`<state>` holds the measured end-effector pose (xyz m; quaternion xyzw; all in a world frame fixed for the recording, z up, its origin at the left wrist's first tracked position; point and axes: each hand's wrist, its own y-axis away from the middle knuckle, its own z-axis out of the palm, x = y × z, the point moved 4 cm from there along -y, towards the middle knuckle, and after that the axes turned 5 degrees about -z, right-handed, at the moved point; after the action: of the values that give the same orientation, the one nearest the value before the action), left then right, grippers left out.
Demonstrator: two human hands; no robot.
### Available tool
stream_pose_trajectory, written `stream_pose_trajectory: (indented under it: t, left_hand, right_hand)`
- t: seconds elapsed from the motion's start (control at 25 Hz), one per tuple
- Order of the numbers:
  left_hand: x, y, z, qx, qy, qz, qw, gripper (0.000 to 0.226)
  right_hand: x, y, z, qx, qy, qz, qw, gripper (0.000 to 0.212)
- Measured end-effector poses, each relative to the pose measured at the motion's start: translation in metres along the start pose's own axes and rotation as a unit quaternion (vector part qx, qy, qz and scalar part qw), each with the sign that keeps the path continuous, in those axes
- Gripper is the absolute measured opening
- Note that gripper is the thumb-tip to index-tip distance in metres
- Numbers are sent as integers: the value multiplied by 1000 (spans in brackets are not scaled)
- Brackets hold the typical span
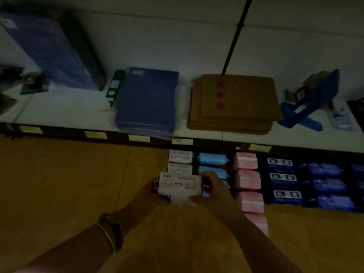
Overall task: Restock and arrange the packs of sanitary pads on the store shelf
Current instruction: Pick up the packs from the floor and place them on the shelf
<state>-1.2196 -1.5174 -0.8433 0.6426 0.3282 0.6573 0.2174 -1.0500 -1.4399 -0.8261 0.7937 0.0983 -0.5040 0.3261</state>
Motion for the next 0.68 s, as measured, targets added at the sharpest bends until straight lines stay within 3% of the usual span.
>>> stream_pose_trajectory:
  t: [0.32,0.68]
  left_hand:
    - [-110,-96,-8,-9,-73,-54,996,66]
    - [-148,-132,14,3,-89,-49,995,68]
  right_hand:
    - [105,-68,59,-86,210,-67,972,50]
    - [160,-92,73,-159,354,-79,918,75]
